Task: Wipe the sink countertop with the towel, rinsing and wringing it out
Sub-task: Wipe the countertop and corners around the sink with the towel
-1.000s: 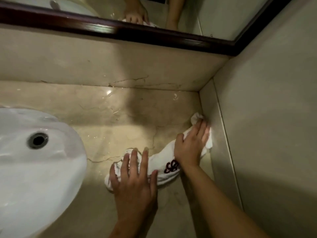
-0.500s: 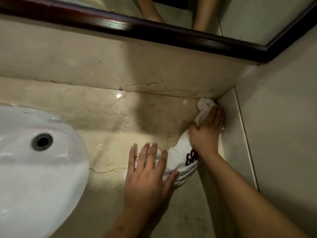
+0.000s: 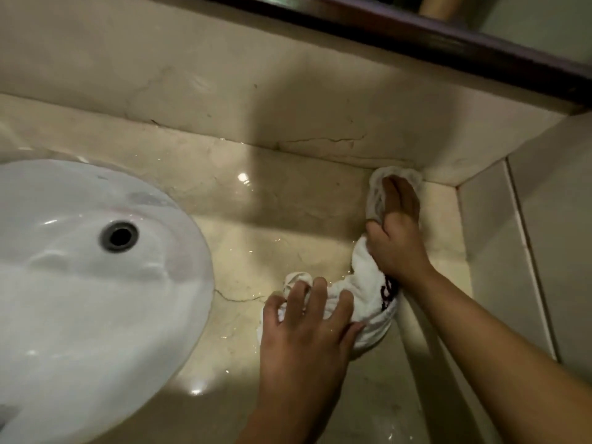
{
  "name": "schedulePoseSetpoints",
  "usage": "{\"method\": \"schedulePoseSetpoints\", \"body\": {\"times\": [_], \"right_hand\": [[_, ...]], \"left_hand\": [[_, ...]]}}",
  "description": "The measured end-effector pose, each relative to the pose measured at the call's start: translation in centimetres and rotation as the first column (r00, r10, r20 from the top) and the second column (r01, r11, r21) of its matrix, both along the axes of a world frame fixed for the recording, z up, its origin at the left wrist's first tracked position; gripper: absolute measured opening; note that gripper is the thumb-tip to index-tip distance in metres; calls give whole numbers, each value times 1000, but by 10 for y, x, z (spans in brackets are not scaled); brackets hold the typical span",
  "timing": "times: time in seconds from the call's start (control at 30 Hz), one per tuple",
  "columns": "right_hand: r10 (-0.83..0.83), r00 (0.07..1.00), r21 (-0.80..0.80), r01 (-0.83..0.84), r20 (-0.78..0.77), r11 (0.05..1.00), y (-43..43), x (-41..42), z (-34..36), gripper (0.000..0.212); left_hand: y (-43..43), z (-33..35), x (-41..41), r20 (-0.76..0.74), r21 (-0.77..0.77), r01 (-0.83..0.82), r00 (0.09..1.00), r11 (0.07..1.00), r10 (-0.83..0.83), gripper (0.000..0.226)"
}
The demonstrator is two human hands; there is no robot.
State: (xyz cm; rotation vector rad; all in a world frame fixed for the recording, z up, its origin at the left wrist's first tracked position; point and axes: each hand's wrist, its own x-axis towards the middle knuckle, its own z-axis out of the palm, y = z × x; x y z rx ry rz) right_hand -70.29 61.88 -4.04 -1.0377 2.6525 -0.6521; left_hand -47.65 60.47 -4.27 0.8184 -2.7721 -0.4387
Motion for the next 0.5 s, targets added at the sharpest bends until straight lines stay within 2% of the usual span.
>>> {"method": "schedulePoseSetpoints", "body": {"times": [0.2,0.5], "right_hand": [[251,965,-13,-251,71,968,-64,47,7,81],[485,874,-86,-483,11,871,-137,126,1,61]], "left_hand": [[-15,4,36,46,61,-97,995,993,94,39],[-29,5,94,36,95,-337,941,937,335,39]]}}
